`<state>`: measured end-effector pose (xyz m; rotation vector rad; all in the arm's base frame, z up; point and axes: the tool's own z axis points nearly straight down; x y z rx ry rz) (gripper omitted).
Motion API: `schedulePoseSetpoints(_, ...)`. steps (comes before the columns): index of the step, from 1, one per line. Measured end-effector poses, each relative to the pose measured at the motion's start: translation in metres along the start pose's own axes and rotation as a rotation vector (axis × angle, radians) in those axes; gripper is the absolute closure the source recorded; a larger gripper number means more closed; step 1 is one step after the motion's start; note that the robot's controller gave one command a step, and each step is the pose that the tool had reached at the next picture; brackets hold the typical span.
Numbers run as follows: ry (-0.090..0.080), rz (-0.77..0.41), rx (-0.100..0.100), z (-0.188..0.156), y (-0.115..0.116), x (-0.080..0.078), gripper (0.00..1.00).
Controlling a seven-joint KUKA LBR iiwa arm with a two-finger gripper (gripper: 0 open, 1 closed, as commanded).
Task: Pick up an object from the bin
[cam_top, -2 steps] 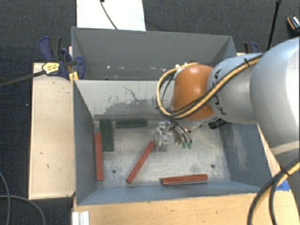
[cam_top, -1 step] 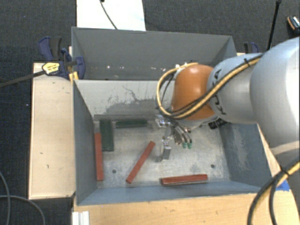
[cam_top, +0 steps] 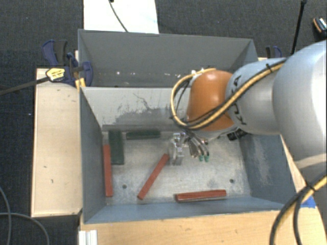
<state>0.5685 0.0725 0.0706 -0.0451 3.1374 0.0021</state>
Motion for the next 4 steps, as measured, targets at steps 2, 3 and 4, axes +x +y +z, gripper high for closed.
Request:
schedulePoseSetpoints(2, 0.003, -0.123, -0.002, 0.0, 0.063, 0.013, 0.0)
schedulePoseSetpoints(3, 0.003, -0.117, 0.0, 0.0, 0.059, 0.012, 1.0)
schedulePoseSetpoints(4, -0.006, -0.176, -0.003, -0.13, 0.116, 0.025, 1.0)
